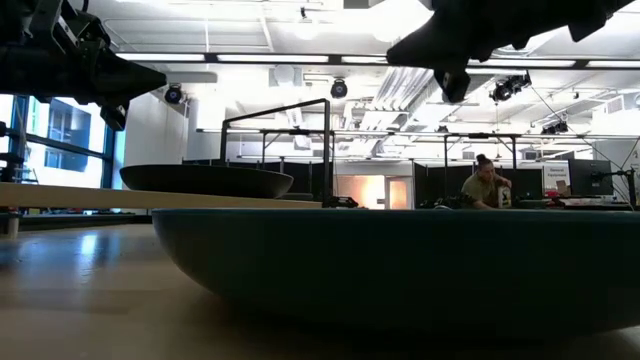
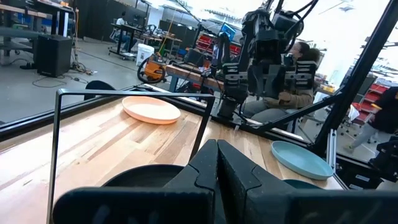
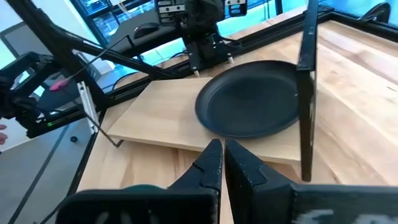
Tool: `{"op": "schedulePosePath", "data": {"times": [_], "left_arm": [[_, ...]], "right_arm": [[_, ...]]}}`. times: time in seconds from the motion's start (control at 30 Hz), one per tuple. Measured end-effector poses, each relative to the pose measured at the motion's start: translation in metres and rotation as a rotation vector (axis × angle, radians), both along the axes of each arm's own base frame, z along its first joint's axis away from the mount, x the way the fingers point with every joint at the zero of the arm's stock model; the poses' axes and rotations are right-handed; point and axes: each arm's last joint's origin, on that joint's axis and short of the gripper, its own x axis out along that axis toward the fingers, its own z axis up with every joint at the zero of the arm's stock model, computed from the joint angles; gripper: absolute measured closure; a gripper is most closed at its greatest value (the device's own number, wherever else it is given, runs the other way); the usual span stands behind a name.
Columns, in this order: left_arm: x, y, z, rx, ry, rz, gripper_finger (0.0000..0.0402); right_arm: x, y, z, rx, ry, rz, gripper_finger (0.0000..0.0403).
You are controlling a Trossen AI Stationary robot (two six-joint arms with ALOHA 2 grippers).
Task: Place and stack plates onto a shelf
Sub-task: Put the light blue plate on the shelf
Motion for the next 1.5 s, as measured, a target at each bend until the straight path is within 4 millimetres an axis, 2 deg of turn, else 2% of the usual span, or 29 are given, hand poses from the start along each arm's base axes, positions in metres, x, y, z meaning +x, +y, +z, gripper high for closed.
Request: {"op": "schedulePosePath", "data": {"times": [0.3, 0.5, 0.73, 1.07, 1.3, 1.5], "left_arm": [[0.0, 0.0, 0.0, 0.016, 0.003, 0.003, 0.0401], [0.0, 0.0, 0.0, -0.094, -0.019, -0.002, 0.0402], [-0.001, 0.001, 0.005, -0.229, -0.099, 0.012, 0.0402], [-0.006, 0.009, 0.016, -0.367, -0.287, 0.293, 0.0401], [-0.006, 0.01, 0.016, -0.386, -0.301, 0.315, 0.0402], [-0.006, 0.01, 0.016, -0.338, -0.282, 0.324, 0.0402]], "right_arm": [[0.003, -0.021, 0.002, 0.029, -0.022, -0.074, 0.0403], [0.004, -0.029, 0.003, 0.082, -0.035, -0.115, 0.0403], [0.004, -0.029, 0.003, 0.087, -0.032, -0.083, 0.0403], [0.004, -0.026, 0.002, 0.103, -0.027, -0.014, 0.0403], [0.004, -0.026, 0.003, 0.106, -0.027, -0.014, 0.0403], [0.004, -0.026, 0.003, 0.106, -0.027, -0.014, 0.0403]]}}
